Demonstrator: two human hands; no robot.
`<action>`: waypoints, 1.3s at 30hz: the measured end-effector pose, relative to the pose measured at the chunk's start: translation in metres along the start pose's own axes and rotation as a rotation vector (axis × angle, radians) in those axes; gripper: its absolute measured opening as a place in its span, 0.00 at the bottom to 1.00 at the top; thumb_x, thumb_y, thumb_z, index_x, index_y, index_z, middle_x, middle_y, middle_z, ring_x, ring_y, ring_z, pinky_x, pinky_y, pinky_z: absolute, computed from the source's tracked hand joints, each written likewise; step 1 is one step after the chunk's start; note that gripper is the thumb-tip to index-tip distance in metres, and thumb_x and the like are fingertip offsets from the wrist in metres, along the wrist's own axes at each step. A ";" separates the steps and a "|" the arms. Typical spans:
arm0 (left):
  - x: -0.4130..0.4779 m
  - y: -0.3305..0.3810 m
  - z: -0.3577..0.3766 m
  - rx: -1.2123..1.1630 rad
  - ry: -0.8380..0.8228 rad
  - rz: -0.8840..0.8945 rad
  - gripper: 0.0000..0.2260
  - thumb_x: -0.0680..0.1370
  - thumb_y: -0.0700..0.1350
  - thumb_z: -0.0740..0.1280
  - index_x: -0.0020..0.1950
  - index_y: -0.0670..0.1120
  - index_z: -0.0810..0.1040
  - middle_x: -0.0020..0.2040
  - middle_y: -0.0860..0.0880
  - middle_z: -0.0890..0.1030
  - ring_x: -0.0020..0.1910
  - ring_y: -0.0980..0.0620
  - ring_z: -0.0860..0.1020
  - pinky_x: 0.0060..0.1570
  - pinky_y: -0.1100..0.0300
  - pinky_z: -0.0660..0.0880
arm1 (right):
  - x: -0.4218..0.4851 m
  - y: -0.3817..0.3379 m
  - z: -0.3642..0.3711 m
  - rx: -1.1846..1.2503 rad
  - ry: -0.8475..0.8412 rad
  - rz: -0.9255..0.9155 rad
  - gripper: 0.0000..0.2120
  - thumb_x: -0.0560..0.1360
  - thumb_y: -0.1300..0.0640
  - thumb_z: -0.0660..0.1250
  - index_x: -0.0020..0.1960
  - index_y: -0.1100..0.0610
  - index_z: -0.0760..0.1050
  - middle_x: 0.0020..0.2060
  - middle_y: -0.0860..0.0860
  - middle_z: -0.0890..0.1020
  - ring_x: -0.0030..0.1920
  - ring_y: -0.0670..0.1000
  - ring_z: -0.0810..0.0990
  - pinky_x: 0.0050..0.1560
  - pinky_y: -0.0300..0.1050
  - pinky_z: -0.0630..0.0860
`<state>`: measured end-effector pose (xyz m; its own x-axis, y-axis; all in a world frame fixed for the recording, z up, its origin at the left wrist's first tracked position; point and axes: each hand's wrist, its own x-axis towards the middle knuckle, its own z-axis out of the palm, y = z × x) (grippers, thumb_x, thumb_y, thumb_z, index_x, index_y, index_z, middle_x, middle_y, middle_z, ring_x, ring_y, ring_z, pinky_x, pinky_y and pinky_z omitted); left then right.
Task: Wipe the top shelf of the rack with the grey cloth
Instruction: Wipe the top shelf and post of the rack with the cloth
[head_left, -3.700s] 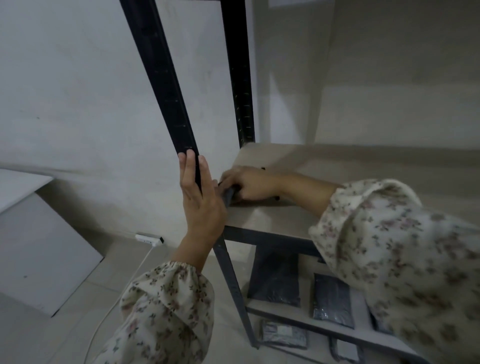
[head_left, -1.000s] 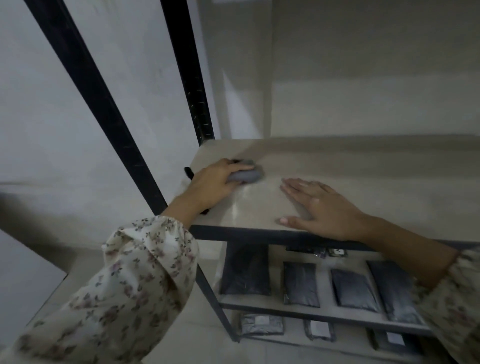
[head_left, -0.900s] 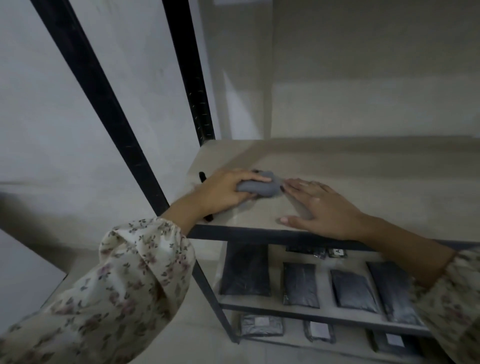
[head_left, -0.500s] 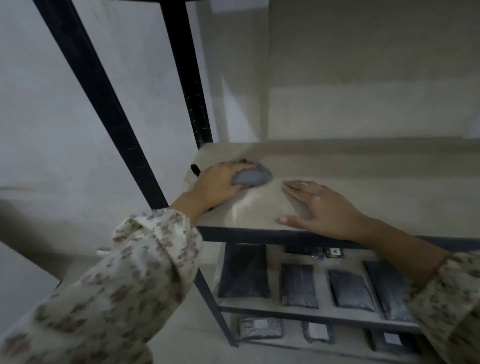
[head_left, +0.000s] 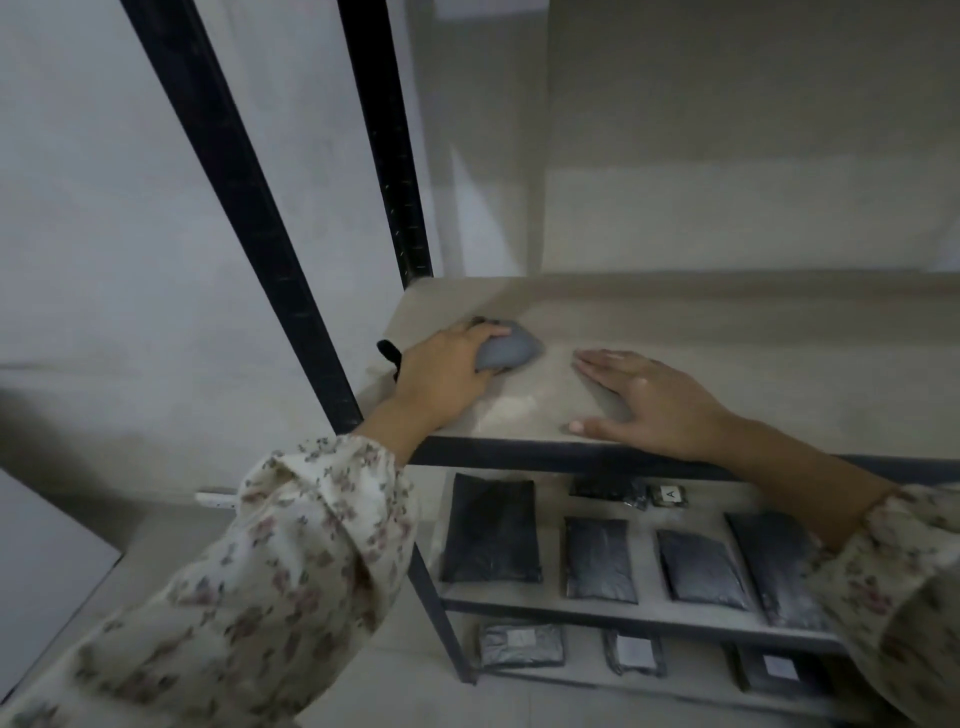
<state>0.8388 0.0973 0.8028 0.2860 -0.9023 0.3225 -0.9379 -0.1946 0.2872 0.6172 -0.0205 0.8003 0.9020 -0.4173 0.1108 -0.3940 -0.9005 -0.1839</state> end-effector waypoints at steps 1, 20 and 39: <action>-0.010 0.008 -0.001 -0.015 0.003 0.013 0.22 0.75 0.46 0.65 0.69 0.55 0.69 0.64 0.47 0.77 0.58 0.46 0.76 0.56 0.55 0.73 | -0.001 -0.001 0.000 0.006 -0.002 0.001 0.51 0.61 0.20 0.46 0.75 0.51 0.55 0.75 0.46 0.58 0.74 0.46 0.57 0.71 0.38 0.50; -0.057 0.045 -0.005 -0.083 -0.027 0.108 0.24 0.73 0.45 0.67 0.68 0.56 0.69 0.60 0.49 0.76 0.55 0.49 0.76 0.48 0.59 0.71 | -0.054 0.030 0.002 -0.201 0.097 -0.066 0.36 0.68 0.30 0.56 0.71 0.47 0.62 0.69 0.48 0.69 0.65 0.51 0.69 0.62 0.48 0.69; 0.008 0.051 -0.011 -0.280 0.078 0.040 0.22 0.75 0.40 0.65 0.68 0.53 0.69 0.61 0.49 0.77 0.57 0.52 0.76 0.51 0.66 0.71 | -0.055 0.029 0.005 -0.264 0.143 -0.092 0.35 0.70 0.33 0.58 0.71 0.51 0.63 0.67 0.51 0.72 0.64 0.53 0.70 0.62 0.49 0.71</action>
<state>0.7953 0.0841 0.8302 0.2740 -0.8727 0.4042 -0.8611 -0.0355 0.5071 0.5570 -0.0233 0.7842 0.9094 -0.3289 0.2547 -0.3611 -0.9281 0.0907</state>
